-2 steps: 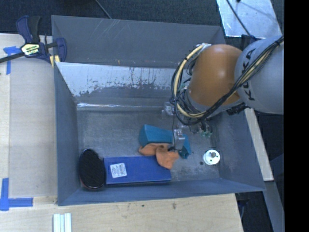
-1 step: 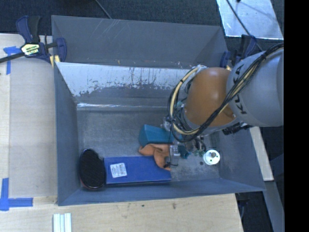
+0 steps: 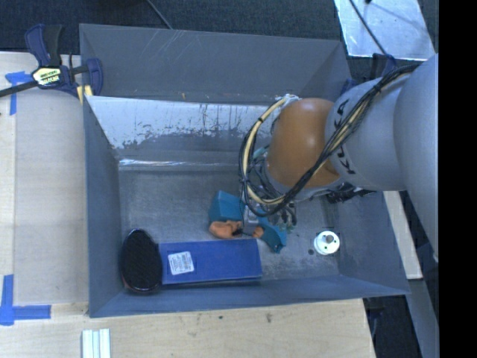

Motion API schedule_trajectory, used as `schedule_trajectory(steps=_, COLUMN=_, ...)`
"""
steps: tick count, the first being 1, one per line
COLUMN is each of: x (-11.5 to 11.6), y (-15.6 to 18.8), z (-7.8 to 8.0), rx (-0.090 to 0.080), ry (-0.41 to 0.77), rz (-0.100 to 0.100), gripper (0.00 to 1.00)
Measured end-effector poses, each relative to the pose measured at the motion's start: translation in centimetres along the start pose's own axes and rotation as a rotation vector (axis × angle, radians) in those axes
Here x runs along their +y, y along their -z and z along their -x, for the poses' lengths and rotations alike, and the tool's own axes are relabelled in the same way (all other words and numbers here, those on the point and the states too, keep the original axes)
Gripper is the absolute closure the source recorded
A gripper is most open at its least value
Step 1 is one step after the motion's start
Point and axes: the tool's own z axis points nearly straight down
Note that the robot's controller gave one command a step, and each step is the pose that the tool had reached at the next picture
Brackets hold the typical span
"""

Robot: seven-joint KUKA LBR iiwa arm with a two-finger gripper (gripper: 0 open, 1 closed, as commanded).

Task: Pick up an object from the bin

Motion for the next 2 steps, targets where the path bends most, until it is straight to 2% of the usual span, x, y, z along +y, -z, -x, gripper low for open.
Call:
schedule_trajectory(steps=1, x=0.0, y=0.0, z=0.0, rx=0.0, ry=0.0, rz=0.0, gripper=1.0)
schedule_trajectory(steps=2, x=0.1, y=1.2, z=-0.2, rx=0.022, ry=-0.003, rz=0.0, gripper=1.0)
